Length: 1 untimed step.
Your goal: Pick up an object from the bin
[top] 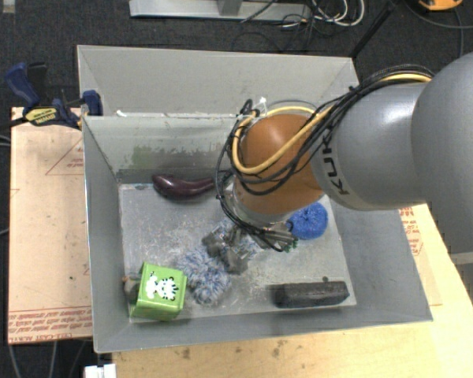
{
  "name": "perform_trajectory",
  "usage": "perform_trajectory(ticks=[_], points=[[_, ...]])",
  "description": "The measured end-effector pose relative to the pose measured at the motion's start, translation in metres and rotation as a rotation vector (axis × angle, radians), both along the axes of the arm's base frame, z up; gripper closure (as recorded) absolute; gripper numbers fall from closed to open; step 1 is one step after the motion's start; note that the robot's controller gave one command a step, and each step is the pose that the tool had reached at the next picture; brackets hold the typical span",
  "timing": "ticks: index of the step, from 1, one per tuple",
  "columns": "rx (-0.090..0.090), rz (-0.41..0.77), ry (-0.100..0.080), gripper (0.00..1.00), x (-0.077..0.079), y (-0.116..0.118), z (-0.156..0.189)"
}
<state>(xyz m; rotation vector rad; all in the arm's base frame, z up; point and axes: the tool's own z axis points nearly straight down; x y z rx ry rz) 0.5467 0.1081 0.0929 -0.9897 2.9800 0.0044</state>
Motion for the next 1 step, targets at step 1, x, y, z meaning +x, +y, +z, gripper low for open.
perform_trajectory(ticks=[1], points=[[0.000,0.000,0.000,1.00,0.0000,0.0000,0.0000]])
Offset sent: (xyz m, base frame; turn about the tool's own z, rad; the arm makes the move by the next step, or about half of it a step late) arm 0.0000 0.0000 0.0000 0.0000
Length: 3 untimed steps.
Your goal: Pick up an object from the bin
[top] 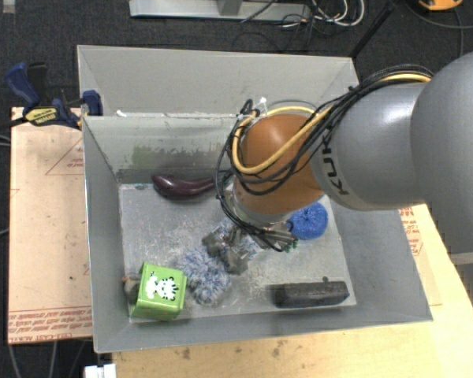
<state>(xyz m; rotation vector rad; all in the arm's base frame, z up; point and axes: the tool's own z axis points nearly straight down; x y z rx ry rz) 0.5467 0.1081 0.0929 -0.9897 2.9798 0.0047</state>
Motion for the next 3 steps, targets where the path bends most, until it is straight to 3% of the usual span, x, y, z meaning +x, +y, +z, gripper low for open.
perform_trajectory(ticks=[3], points=[[0.000,0.000,0.000,1.00,0.0000,0.0000,0.0000]])
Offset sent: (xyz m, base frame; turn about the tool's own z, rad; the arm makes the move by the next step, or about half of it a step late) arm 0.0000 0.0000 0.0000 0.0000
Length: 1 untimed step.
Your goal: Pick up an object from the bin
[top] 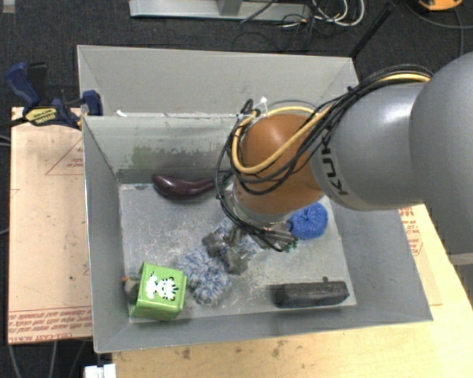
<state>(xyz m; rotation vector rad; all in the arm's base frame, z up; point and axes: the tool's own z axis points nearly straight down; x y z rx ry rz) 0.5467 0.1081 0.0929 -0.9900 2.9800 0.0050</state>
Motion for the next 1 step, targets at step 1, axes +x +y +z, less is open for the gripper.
perform_trajectory(ticks=[1], points=[[0.000,0.000,0.000,1.00,0.0000,0.0000,0.0000]])
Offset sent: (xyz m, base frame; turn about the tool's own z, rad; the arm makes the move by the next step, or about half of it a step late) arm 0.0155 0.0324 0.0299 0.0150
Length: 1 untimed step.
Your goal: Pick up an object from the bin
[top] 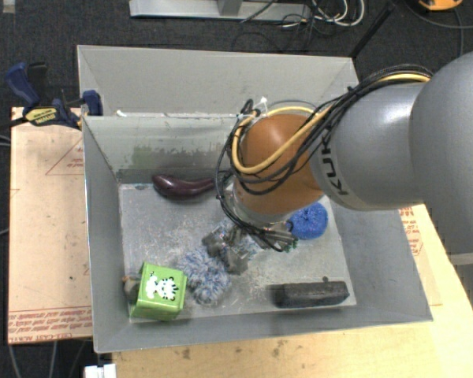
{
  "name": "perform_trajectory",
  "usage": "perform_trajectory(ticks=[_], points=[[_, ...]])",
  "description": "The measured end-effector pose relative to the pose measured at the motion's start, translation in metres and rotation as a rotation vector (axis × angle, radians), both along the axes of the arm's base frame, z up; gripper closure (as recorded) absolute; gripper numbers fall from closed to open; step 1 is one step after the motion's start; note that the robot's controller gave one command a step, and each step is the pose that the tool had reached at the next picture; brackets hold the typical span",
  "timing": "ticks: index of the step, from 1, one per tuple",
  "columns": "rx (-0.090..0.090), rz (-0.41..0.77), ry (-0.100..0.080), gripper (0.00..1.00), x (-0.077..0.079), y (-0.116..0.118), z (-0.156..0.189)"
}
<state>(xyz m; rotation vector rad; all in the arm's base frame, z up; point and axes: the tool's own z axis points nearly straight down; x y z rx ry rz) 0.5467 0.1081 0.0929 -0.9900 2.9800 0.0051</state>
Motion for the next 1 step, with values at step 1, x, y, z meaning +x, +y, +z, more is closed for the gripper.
perform_trajectory(ticks=[1], points=[[-0.001,-0.015,-0.001,1.00,0.0157,0.0336,0.0297]])
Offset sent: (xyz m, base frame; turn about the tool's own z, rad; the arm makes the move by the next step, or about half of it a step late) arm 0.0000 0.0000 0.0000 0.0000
